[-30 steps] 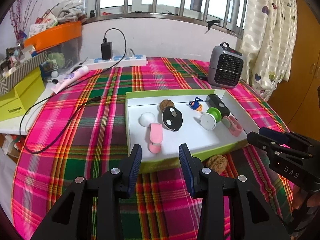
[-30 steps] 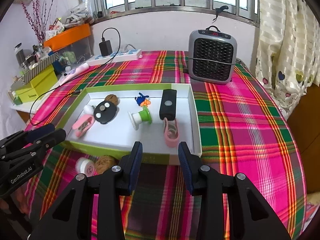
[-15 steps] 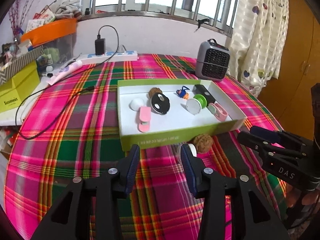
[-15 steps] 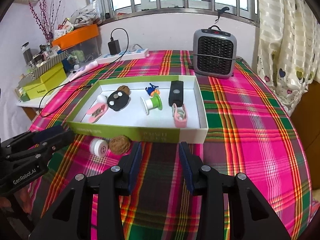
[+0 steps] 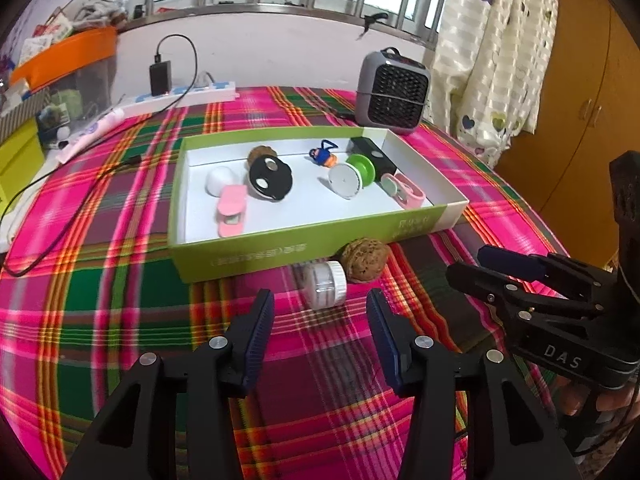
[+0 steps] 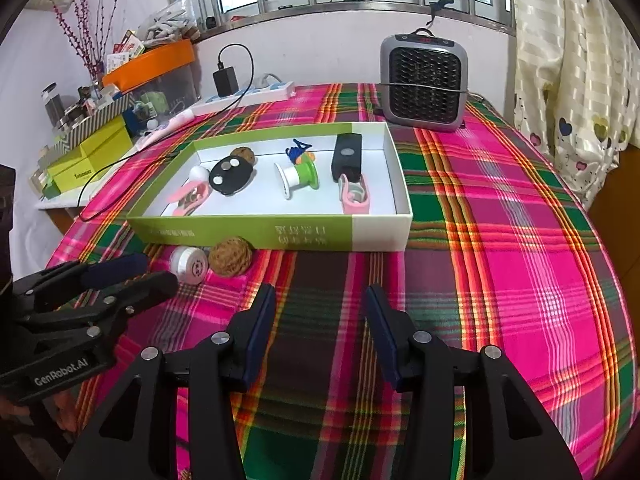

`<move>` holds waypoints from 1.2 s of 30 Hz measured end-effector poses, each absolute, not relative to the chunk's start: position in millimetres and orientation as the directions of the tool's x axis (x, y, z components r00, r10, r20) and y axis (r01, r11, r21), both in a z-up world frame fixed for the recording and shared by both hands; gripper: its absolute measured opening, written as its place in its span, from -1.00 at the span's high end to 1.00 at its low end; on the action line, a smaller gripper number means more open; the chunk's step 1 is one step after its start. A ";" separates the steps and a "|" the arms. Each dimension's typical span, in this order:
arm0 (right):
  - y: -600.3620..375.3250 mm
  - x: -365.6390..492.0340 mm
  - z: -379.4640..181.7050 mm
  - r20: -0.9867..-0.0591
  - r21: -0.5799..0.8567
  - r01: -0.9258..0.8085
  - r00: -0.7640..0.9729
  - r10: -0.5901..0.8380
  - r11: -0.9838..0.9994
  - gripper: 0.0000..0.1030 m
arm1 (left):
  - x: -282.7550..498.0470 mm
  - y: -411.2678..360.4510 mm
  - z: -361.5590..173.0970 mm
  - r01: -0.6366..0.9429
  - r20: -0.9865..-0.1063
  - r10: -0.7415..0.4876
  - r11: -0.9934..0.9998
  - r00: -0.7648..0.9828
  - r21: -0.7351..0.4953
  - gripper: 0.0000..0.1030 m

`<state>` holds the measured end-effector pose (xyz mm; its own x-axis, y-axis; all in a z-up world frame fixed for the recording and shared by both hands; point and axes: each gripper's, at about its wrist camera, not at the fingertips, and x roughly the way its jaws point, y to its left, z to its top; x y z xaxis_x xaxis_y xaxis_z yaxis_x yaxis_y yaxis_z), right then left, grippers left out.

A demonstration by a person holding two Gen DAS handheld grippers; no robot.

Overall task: Organize objects
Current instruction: 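Withdraw both tools from the box toward the white roll and walnut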

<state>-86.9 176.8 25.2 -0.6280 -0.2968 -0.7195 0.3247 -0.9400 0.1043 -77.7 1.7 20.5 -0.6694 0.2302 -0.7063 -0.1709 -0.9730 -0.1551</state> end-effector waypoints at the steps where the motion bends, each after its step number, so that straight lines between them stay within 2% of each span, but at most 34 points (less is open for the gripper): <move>1: 177.8 -86.9 24.8 -0.720 0.106 0.322 -0.628 -0.296 -0.941 0.08 | -81.0 3.9 18.5 -0.174 -0.712 0.231 -0.973 -0.664 -0.153 0.10; 12: 182.5 -89.4 21.2 -0.728 0.121 0.316 -0.616 -0.301 -0.941 0.08 | -98.5 9.1 11.9 -0.157 -0.749 0.201 -0.979 -0.632 -0.131 0.11; 14: 182.8 -90.0 20.7 -0.732 0.119 0.314 -0.614 -0.297 -0.942 0.08 | -100.5 8.7 10.3 -0.156 -0.754 0.207 -0.978 -0.624 -0.140 0.17; 18: 182.4 -91.0 20.2 -0.735 0.116 0.312 -0.612 -0.292 -0.943 0.08 | -101.3 8.1 10.0 -0.155 -0.753 0.214 -0.977 -0.622 -0.149 0.43; 25: 180.0 -90.9 21.2 -0.737 0.104 0.307 -0.615 -0.281 -0.946 0.08 | -102.8 7.4 9.7 -0.156 -0.756 0.216 -0.976 -0.618 -0.151 0.67; 36: 160.5 -88.5 24.9 -0.737 0.096 0.342 -0.607 -0.298 -0.935 0.08 | -97.9 -7.8 9.3 -0.128 -0.750 0.207 -0.978 -0.628 -0.163 0.67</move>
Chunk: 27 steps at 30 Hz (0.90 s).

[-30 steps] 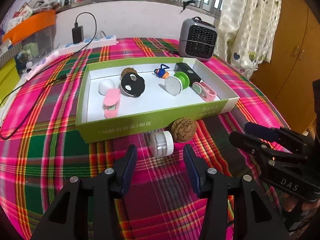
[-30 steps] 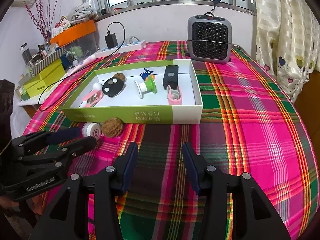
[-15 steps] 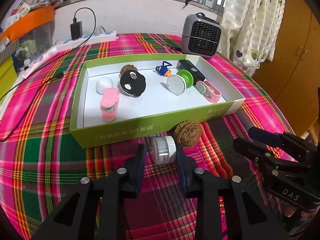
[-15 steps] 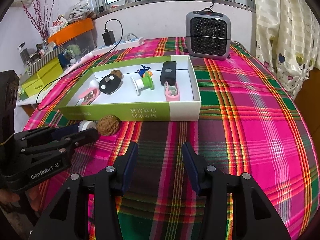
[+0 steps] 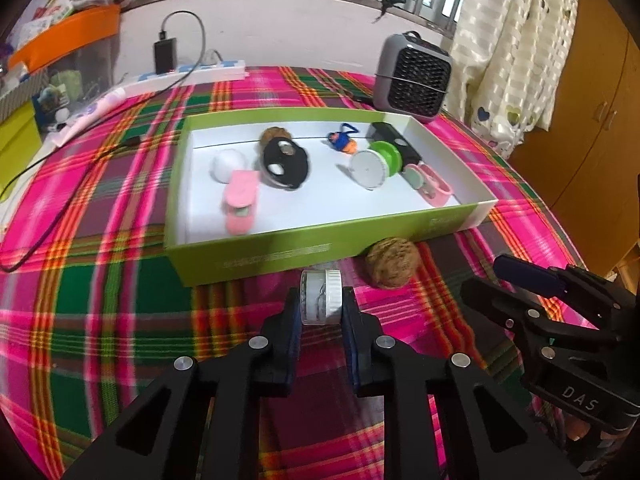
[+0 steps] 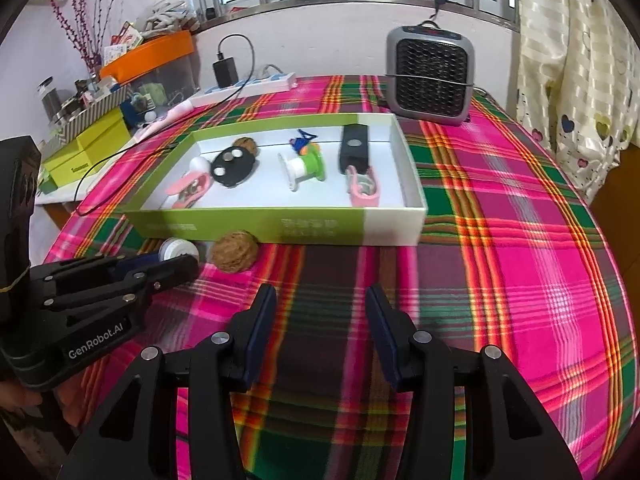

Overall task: Organize objects
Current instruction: 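Withdraw both tools from the box toward the white roll and walnut, then close left tool on the white roll while right tool closes on the walnut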

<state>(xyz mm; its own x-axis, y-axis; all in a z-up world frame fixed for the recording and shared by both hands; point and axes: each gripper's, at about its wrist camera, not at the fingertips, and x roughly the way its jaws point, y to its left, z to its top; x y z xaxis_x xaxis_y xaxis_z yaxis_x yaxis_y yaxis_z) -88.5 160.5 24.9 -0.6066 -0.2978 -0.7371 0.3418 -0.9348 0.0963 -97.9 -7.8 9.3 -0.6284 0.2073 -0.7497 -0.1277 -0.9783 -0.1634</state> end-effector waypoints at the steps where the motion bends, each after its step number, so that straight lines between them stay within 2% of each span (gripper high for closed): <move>1: 156.8 -88.4 25.3 -0.735 0.096 0.349 -0.607 -0.303 -0.932 0.08 | -97.4 -10.8 9.0 -0.124 -0.749 0.209 -0.978 -0.628 -0.169 0.67; 12: 122.6 -98.2 21.9 -0.746 0.100 0.400 -0.576 -0.335 -0.911 0.08 | -87.7 -41.0 7.9 -0.070 -0.748 0.169 -0.984 -0.642 -0.162 0.67; 27: 109.7 -110.2 15.7 -0.758 0.106 0.397 -0.561 -0.333 -0.912 0.08 | -88.5 -47.7 7.2 -0.073 -0.746 0.190 -0.980 -0.639 -0.186 0.67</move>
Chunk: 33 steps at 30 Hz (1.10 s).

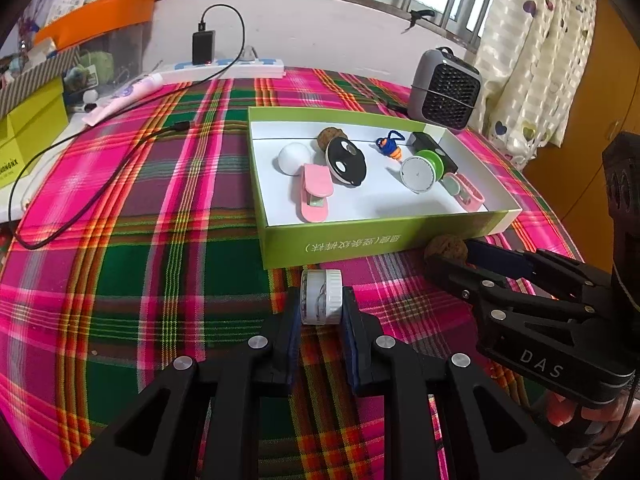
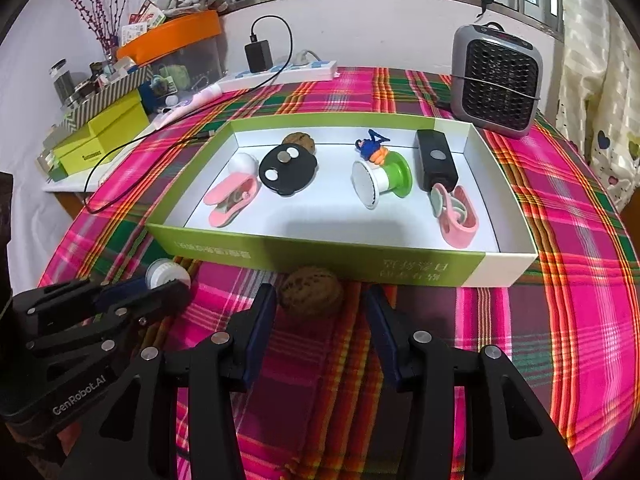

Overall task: Organize objects
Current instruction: 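Close left tool on the white roll while right tool closes on the walnut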

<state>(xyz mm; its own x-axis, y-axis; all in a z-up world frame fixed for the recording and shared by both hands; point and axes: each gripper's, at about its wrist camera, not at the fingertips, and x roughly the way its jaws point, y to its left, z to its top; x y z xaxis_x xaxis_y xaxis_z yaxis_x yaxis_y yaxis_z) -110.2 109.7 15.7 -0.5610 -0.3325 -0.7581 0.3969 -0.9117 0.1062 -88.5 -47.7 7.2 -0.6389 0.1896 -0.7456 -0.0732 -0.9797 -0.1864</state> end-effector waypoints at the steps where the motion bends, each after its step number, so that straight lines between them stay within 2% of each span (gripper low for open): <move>1: 109.6 -110.3 15.6 -0.757 0.107 0.398 -0.562 -0.334 -0.911 0.08 | -88.3 -47.7 7.2 -0.073 -0.746 0.189 -0.980 -0.639 -0.185 0.67; 4: 109.3 -110.8 15.5 -0.756 0.109 0.403 -0.560 -0.339 -0.909 0.12 | -88.5 -47.7 7.2 -0.073 -0.746 0.189 -0.980 -0.639 -0.186 0.67; 7: 110.0 -111.2 15.5 -0.755 0.113 0.404 -0.559 -0.342 -0.908 0.33 | -88.6 -47.7 7.2 -0.073 -0.746 0.189 -0.980 -0.639 -0.186 0.67; 33: 109.0 -106.3 15.6 -0.755 0.106 0.411 -0.560 -0.342 -0.905 0.33 | -88.7 -45.0 7.9 -0.073 -0.750 0.170 -0.984 -0.639 -0.161 0.67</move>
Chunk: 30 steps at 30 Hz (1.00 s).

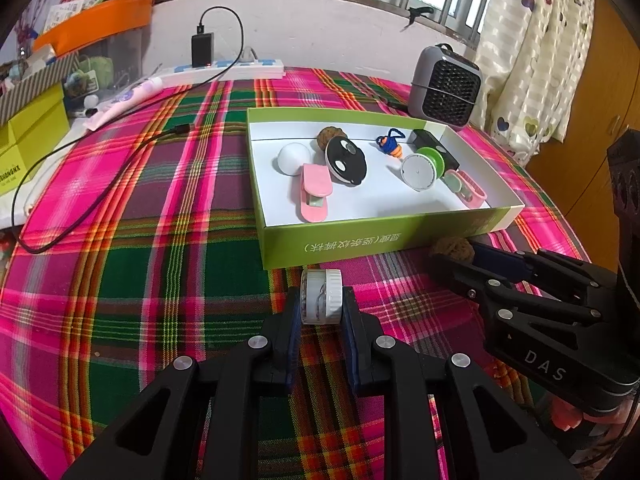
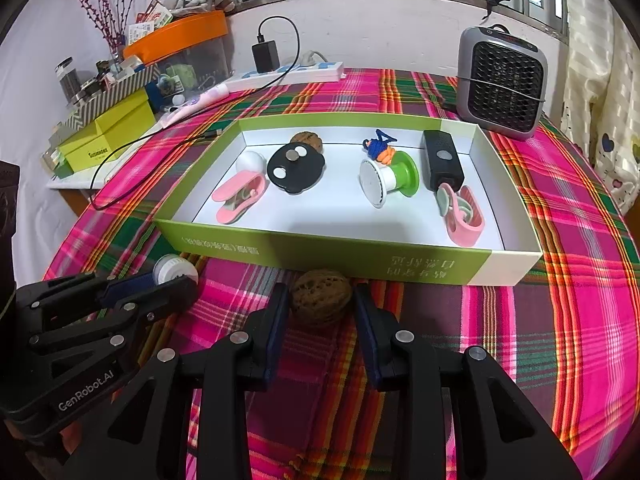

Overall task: Organize objects
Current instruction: 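Close left tool on the white roll while right tool closes on the walnut, then carry the white roll with left tool into the box while right tool carries the walnut in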

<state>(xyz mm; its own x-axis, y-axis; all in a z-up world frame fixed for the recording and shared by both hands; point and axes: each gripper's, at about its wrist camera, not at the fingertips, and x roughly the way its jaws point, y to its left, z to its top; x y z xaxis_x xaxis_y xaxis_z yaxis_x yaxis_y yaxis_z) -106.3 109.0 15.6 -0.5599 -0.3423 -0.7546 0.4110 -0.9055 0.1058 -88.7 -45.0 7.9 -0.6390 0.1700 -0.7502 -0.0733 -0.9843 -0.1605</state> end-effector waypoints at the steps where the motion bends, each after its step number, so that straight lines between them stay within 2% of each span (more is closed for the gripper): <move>1: 109.1 -107.0 15.4 -0.755 0.105 0.413 -0.560 -0.343 -0.905 0.33 | -88.7 -44.8 8.0 -0.073 -0.751 0.168 -0.985 -0.639 -0.158 0.67; 30: 113.8 -98.5 27.1 -0.732 0.119 0.439 -0.568 -0.377 -0.891 0.34 | -81.0 -40.1 27.5 -0.073 -0.721 0.141 -0.990 -0.679 -0.124 0.67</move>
